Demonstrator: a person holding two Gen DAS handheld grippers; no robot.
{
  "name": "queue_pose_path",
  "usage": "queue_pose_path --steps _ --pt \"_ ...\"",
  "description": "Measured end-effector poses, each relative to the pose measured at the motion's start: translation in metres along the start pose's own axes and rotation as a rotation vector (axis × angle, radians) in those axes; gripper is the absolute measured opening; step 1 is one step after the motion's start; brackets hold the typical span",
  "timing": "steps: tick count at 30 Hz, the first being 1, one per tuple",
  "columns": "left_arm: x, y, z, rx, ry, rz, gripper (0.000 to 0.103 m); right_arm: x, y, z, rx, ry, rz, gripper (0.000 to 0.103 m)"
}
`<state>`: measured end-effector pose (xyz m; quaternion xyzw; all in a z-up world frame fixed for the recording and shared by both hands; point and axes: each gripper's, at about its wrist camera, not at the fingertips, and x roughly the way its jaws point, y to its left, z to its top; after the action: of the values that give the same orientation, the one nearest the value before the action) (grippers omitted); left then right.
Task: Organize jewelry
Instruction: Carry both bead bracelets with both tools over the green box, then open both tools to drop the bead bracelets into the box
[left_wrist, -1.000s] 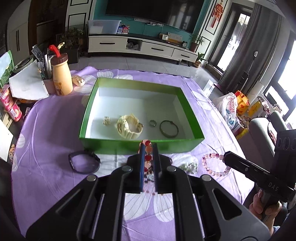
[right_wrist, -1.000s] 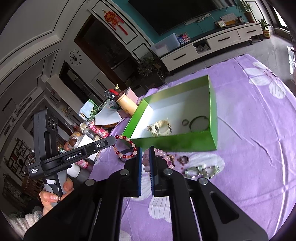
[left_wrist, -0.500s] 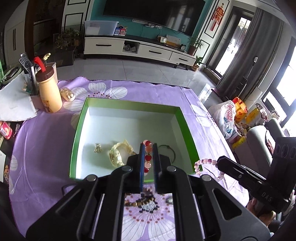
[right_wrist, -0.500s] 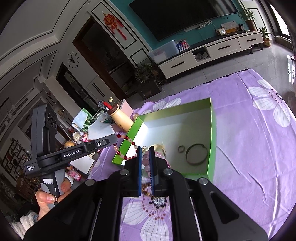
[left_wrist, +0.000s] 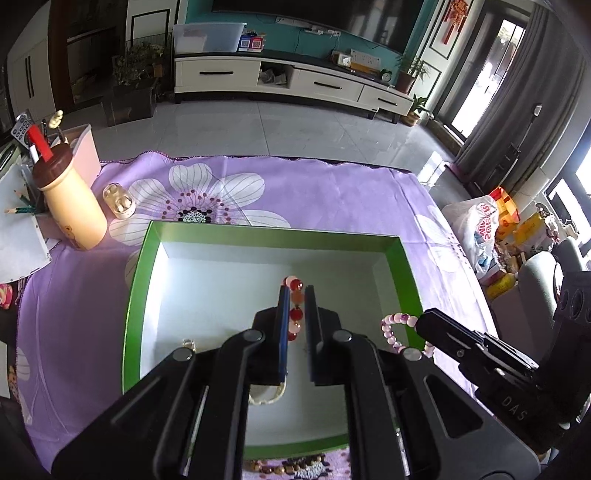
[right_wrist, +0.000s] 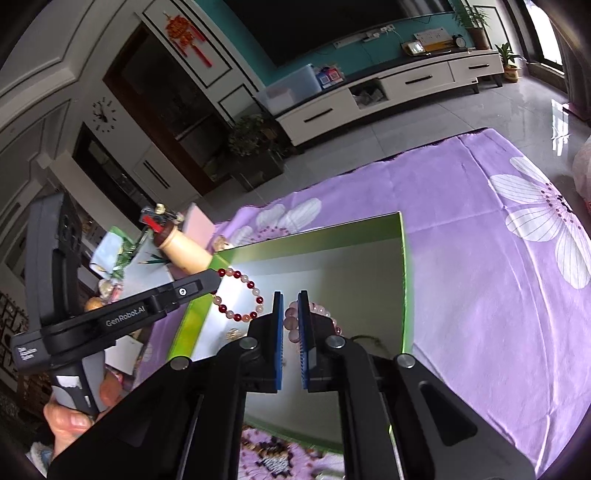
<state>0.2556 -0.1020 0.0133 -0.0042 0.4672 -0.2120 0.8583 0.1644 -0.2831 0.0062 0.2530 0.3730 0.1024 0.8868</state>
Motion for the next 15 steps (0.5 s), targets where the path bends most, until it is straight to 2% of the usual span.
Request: queue_pose_path --steps 12,13,15 --pt "0.062 0.000 0.014 -0.018 0.089 0.051 0.009 0.041 -0.014 0.019 -0.029 0.043 -0.149 0.008" --pt "0.064 -0.001 0.015 -0.022 0.091 0.056 0.009 0.044 -0.016 0.019 -0.024 0.048 -0.149 0.009" --pt "0.067 0.002 0.015 -0.025 0.094 0.072 0.014 0.045 -0.018 0.019 -0.016 0.044 -0.152 0.019"
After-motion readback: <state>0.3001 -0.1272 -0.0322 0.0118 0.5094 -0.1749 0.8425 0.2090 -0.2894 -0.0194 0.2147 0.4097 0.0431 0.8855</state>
